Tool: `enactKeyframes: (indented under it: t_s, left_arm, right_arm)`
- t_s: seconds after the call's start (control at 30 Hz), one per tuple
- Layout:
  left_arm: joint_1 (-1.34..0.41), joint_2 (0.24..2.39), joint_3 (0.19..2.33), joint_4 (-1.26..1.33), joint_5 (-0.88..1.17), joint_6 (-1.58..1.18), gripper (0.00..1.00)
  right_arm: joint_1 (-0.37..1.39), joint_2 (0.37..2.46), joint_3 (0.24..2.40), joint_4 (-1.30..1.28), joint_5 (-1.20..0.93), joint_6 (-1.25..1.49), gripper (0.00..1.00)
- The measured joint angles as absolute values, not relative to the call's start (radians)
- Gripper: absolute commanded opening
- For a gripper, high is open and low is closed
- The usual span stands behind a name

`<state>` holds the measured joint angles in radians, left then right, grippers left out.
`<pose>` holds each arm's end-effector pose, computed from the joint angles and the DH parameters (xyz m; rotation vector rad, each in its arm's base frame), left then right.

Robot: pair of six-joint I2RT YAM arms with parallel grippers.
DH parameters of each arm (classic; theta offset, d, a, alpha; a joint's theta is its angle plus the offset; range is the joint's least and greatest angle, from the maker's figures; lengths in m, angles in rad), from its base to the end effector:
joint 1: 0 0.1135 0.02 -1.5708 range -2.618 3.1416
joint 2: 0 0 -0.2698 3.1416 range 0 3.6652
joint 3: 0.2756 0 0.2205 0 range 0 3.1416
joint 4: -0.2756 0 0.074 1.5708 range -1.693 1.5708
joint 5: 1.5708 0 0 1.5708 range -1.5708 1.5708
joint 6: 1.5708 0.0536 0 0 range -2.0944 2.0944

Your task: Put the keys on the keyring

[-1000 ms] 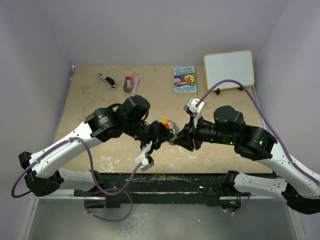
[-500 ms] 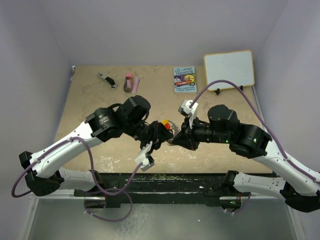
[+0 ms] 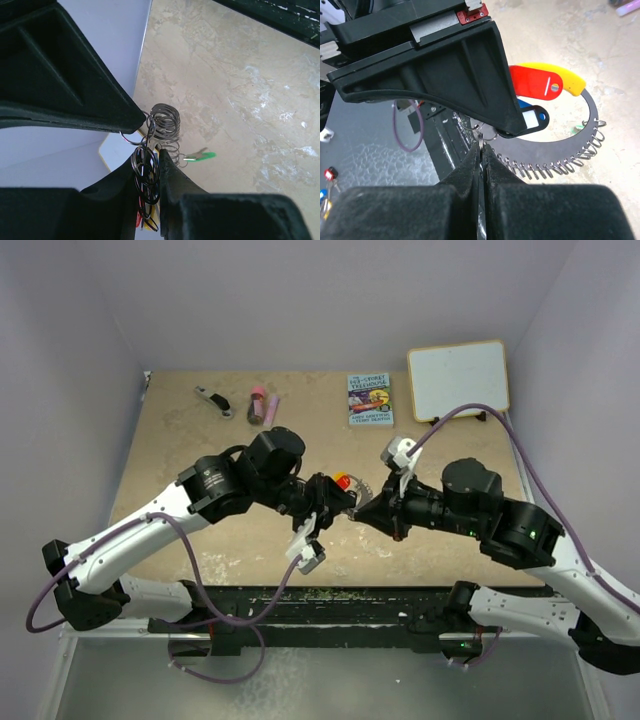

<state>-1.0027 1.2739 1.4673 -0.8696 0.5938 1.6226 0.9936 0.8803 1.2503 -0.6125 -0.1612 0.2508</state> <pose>0.0985 -0.2101 0.3970 2.1178 0.2391 -0.3059 0.0733 0.1283 0.4237 -0.8141 1.7541 1.0072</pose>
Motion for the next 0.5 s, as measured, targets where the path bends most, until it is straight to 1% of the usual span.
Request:
enactKeyframes:
  t_s: [0.5]
  left_arm:
    - [-1.003,1.294,1.468,-0.677,0.572,1.316,0.08]
  right_arm:
    - [0.995,0.722,1.113,-0.411,0.054,0.342,0.0]
